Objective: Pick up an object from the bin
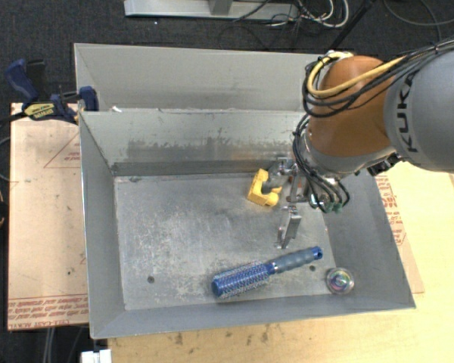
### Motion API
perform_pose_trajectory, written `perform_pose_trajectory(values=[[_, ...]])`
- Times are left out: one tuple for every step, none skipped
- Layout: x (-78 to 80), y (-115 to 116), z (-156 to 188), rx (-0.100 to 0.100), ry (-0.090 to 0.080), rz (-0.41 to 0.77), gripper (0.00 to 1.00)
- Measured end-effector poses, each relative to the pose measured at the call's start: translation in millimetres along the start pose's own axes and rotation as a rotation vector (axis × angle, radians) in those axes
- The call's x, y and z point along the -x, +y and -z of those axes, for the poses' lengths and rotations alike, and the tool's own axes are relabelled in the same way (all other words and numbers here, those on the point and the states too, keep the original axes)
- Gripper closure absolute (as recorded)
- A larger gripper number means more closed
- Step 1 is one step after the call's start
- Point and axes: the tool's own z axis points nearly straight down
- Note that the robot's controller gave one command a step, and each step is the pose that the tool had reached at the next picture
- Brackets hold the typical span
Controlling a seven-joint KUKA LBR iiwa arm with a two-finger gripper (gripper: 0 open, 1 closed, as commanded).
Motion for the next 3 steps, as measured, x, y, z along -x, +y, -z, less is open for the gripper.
perform_pose_trajectory(values=[[-30.3,-36.4,-113.5,0.0,-0.021,0.129,0.0],[-28.5,-36.1,-109.6,-0.002,-0.023,0.13,1.0],[-42.4,-39.8,36.9,-0.003,-0.015,0.15,1.0]])
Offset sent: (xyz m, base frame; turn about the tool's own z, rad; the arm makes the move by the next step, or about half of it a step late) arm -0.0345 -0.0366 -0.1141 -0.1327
